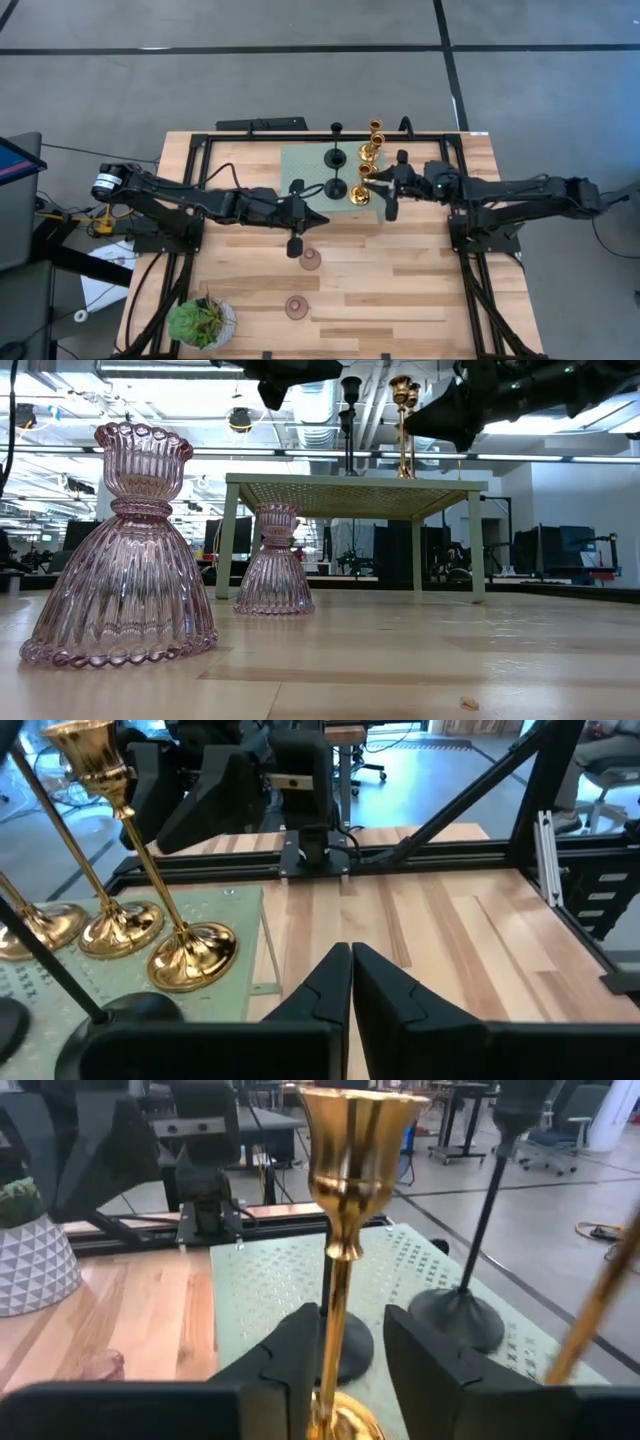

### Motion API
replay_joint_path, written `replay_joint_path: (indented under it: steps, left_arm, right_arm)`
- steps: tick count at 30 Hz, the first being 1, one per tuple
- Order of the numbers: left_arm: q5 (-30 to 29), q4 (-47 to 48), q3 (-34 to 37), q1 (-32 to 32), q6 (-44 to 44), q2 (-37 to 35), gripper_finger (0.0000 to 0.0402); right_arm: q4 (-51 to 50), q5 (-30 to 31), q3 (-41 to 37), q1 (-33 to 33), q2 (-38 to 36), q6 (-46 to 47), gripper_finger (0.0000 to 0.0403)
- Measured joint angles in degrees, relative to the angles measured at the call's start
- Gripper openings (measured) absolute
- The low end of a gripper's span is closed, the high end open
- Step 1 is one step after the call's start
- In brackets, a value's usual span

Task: Pick & Place candle stick holders
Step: Put the top pink glass candle holder on the shelf

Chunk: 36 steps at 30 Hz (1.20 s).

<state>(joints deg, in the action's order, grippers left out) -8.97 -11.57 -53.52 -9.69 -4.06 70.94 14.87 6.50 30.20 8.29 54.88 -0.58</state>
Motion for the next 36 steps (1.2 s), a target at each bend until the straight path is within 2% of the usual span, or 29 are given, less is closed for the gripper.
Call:
replay_joint_path:
  steps: [5,9,12,16,19,22,24,28,32,36]
  left_arm:
    - [0.02,2.16,-0.08,0.00,-2.78,-0.43,0.0011]
    - [0.02,7.96,-0.11,-0.01,-6.02,-0.87,0.0005]
    - [-0.04,12.70,-0.11,-1.02,-10.23,-0.85,0.0005]
    - [-0.01,16.16,1.86,-3.55,-11.18,-1.33,0.0004]
    - [-2.55,16.21,5.73,-5.51,-11.02,-3.57,0.0004]
    - [-8.22,16.00,10.46,-7.37,-7.85,-6.90,0.0004]
    - [-8.86,15.54,13.54,-8.30,-6.03,-9.90,0.0004]
    - [-4.05,13.83,20.21,-9.87,-3.55,-17.13,0.0004]
    - [0.01,7.38,28.30,-10.09,-3.44,-22.77,0.0004]
    - [3.08,-5.26,38.03,-10.08,-3.45,-24.53,0.0005]
  right_arm:
    - [-8.32,-0.29,0.00,-1.27,-6.31,1.12,0.0131]
    - [-15.33,-0.65,0.02,-4.44,-11.54,3.45,0.0127]
    - [-20.27,-0.65,0.02,-8.10,-14.84,3.17,0.0100]
    - [-24.80,-0.65,0.02,-13.21,-18.45,2.91,0.0040]
    - [-25.49,-0.49,0.02,-16.80,-19.78,0.47,0.0007]
    - [-24.73,1.12,0.06,-19.44,-20.23,0.17,0.0011]
    - [-24.95,3.27,0.04,-20.80,-20.18,0.17,0.0006]
    - [-24.94,6.29,0.04,-22.63,-20.03,0.21,0.0004]
    - [-24.92,8.71,0.04,-23.71,-20.03,0.47,0.0001]
    - [-24.68,10.83,0.04,-24.56,-20.03,0.58,0.0003]
